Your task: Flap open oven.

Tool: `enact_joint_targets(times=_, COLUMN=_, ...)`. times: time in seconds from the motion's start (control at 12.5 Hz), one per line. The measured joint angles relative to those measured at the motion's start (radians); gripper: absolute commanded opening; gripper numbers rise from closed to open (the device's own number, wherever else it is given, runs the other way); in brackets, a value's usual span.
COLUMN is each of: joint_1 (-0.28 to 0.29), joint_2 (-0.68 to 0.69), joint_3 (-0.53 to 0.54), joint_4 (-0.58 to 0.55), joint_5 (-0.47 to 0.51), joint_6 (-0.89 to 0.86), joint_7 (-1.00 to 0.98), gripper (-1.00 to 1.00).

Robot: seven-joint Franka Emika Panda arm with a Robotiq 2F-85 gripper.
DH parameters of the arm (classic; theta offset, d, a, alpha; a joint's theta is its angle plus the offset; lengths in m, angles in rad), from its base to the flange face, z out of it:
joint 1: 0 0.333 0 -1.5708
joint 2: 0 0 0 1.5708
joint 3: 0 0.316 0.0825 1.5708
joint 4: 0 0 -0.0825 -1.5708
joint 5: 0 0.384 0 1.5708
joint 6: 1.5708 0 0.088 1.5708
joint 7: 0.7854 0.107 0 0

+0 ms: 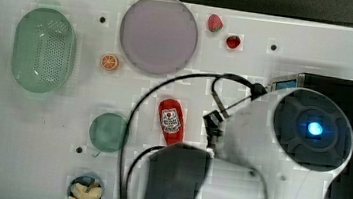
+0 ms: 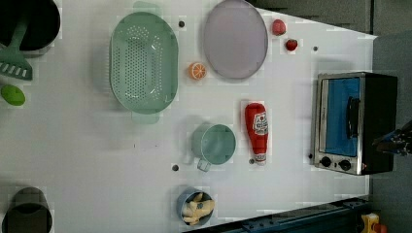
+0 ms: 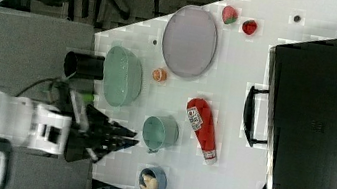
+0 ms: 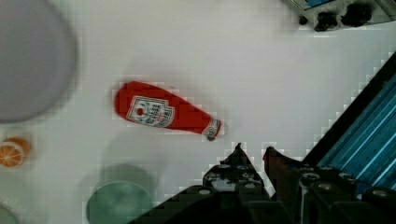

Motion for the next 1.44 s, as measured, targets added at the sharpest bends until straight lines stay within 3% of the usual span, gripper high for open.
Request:
enact_joint_targets(times=0.56, joint_1=-0.024, joint_2=0.041, joint_3=-0.150, joint_4=-0.162, joint_5=-0.170, joint_6=0.354, joint_7=-0.429, gripper=-0.65)
enact_joint_targets(times=1.04, joint_1=-0.031, joint_2=0.114, joint_3=-0.259, joint_4=-0.221, joint_5=-0.182, joint_6=0.559, joint_7=-0.858, gripper=-0.65)
enact_joint_targets(times=1.44, joint_1=-0.031, joint_2=0.254, joint_3=-0.272, joint_4=-0.219, joint_5=-0.180, joint_6=0.729, joint_7=-0.969, gripper=-0.65)
